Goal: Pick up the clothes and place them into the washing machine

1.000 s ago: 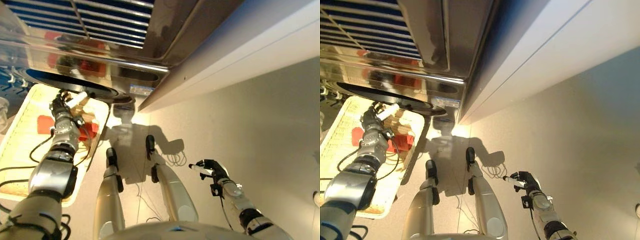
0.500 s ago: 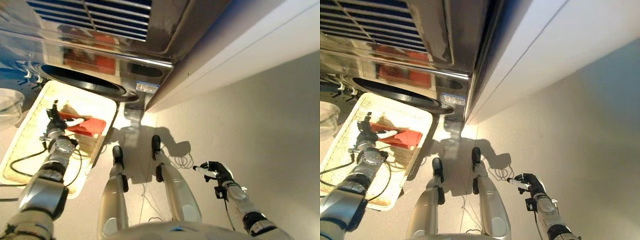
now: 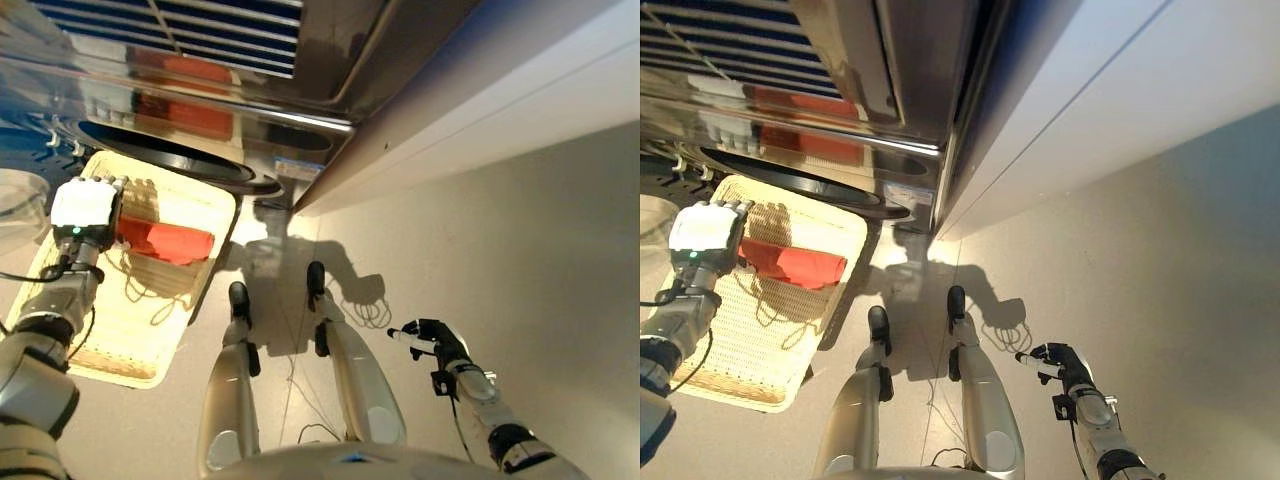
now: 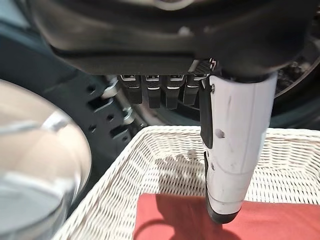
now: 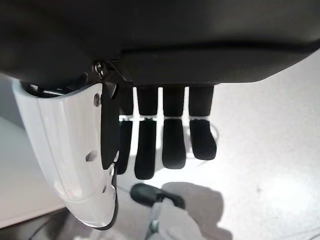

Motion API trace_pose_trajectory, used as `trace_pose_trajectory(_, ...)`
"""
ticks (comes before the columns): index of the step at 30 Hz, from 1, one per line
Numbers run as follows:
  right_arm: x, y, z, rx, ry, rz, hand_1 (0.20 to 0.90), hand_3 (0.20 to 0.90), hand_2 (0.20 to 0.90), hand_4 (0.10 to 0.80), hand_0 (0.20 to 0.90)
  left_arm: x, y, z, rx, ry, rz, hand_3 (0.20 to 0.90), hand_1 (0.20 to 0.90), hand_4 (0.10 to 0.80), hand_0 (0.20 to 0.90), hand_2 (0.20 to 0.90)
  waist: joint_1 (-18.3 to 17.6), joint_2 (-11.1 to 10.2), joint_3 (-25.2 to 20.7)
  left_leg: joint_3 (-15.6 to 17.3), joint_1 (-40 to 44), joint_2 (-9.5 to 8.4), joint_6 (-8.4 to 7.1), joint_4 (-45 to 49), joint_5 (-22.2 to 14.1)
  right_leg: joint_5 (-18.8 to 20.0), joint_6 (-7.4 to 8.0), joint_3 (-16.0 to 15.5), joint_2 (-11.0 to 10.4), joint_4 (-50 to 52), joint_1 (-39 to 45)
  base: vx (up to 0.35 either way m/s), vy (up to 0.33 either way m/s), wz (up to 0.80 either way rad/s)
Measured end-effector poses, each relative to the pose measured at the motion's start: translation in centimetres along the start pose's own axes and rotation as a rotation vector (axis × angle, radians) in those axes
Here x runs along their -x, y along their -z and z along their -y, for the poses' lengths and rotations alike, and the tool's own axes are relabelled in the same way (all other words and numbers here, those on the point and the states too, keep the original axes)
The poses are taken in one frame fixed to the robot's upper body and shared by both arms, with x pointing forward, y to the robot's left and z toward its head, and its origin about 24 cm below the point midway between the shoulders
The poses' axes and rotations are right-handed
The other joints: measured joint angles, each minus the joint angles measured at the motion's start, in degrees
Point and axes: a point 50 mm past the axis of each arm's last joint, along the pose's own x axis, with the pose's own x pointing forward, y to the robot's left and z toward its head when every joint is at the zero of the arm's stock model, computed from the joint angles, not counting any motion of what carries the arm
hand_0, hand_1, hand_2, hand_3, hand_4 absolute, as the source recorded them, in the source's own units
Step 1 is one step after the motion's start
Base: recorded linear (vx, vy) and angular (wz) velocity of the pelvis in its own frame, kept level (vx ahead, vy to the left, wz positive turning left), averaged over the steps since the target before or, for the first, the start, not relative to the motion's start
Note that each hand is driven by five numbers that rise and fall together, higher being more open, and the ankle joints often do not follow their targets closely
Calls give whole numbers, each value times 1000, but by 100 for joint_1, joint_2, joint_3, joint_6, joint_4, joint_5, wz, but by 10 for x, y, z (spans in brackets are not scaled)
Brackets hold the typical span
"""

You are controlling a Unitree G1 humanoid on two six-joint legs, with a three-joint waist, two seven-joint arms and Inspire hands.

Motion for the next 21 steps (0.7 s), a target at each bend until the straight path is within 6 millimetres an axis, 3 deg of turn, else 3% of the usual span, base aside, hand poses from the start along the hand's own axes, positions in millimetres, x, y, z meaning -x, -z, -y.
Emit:
trace_pose_trajectory(9, 0, -5, 11, 22, -1, 26, 900, 900, 900, 800, 900, -12, -17, -13, -111, 40, 168, 900, 900, 800, 900, 900, -21, -10, 102, 43, -47, -15, 6, 0, -4, -1, -2, 69, -4, 43, -99, -8, 10, -2)
trace_pose_trajectory(21, 1, -8, 19, 37, -7, 32, 900, 900, 900, 800, 900, -11, -30, -8, -51, 134, 242, 900, 900, 800, 900, 900, -137, -19, 141, 78, -112, -9, 5, 34, -44, -34, -10, 121, 41, 90, -190, 25, 6, -2)
